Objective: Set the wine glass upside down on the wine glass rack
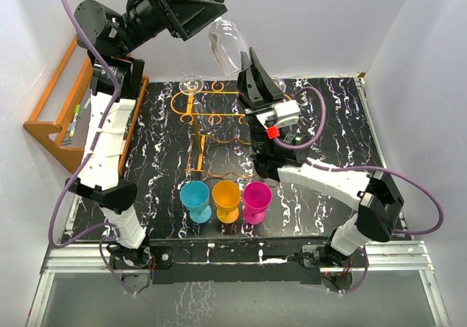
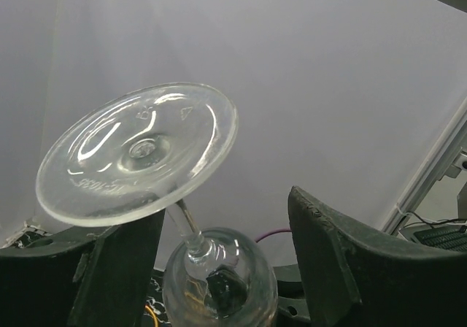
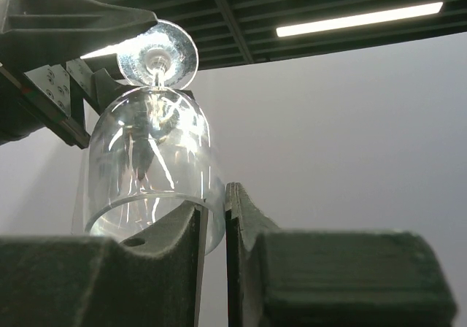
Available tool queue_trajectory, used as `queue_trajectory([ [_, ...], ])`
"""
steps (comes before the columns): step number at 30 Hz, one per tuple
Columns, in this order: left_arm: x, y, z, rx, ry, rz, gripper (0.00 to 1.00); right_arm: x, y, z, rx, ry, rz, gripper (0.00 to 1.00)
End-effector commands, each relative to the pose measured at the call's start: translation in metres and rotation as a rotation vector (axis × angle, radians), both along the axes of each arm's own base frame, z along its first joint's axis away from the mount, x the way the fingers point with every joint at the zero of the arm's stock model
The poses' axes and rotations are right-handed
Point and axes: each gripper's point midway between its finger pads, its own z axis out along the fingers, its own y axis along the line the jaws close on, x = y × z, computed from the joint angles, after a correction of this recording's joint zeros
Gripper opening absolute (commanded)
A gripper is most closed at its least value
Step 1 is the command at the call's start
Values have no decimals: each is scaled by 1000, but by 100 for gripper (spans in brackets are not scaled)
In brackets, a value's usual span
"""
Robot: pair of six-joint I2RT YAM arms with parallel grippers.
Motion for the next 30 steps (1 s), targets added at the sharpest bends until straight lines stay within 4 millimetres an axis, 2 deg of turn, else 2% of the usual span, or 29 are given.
queue_trajectory([
  [1,-28,13,17,-25,-46,-11,67,-40,-55,40,187,-145,-13,8],
  [6,-24,11,12,-20,-19,-21,66,-42,-57,43,192,-154,-14,8],
  [9,-25,11,13,-31,-17,-35,60,-41,-55,43,188,-153,-15,8],
  [16,-28,10,16,-60,-8,-76,25,-36,-50,41,176,-145,-20,8],
  [23,-29,10,15,-59,-8,-93,0,-34,-48,40,175,-141,-22,8],
  [30,-30,11,20,-79,-23,-96,0,-29,-26,36,95,-135,8,8],
])
